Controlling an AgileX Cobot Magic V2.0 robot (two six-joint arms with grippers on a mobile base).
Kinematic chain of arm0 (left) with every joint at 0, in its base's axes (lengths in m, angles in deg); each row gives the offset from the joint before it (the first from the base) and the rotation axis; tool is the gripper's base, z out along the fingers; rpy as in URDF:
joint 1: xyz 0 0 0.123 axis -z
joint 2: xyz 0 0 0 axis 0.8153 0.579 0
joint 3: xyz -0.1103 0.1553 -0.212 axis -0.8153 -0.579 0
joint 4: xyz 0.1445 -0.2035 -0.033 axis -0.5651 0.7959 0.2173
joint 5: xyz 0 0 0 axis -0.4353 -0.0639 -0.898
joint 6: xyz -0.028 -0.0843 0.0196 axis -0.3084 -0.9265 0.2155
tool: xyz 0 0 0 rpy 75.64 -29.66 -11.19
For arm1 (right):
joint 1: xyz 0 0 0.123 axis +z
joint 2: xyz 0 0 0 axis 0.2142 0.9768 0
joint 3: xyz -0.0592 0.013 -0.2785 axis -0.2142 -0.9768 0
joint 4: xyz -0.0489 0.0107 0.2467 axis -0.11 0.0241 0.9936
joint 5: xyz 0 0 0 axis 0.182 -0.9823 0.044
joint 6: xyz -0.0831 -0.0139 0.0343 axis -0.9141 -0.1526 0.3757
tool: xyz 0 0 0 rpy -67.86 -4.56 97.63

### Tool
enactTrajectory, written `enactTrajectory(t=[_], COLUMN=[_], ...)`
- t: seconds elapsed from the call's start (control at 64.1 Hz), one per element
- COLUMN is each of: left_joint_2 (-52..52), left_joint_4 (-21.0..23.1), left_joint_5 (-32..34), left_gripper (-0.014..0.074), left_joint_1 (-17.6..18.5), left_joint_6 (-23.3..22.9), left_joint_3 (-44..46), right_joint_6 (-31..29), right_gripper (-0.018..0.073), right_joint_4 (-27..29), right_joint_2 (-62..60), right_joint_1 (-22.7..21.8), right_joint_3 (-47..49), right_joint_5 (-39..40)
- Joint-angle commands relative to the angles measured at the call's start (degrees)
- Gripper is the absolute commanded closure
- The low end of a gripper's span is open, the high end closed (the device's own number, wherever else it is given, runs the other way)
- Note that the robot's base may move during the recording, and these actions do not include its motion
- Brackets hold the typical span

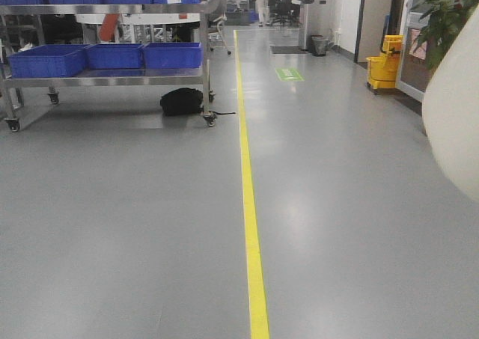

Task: Move white bin to right shelf second layer
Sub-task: 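Drive along the yellow floor line past the crate carts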

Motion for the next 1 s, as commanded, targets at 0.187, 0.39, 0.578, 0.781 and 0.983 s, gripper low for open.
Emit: enactTrajectory(t=[0.187, 0.39, 0.578, 0.781, 0.983], left_joint_2=[-0.8, -0.8, -0.8, -0.8, -0.8], left_joint_4=[0.3, 0.3, 0.3, 0.3, 0.3], left_joint_5=[4.8, 4.8, 4.8, 4.8, 4.8], left_gripper=[0.0512, 0.0512, 0.0512, 0.0512, 0.0512], left_joint_1=[0.2, 0.2, 0.2, 0.2, 0.2], left_joint_6=[-0.1, -0.1, -0.1, -0.1, -0.1], left_joint_3=[-2.1, -2.1, -2.1, -2.1, -2.1], right_joint_6=[-0.2, -0.2, -0.2, -0.2, -0.2], right_gripper=[0.0510, 0.0510, 0.0510, 0.0510, 0.0510], right_joint_4=[0.0, 0.0, 0.0, 0.0, 0.0], right_joint_2=[-0.2, -0.2, -0.2, -0.2, -0.2], right_joint_1=[0.0, 0.0, 0.0, 0.0, 0.0], right_joint_3=[1.7, 1.7, 1.7, 1.7, 1.7], right_joint_5=[4.8, 4.8, 4.8, 4.8, 4.9])
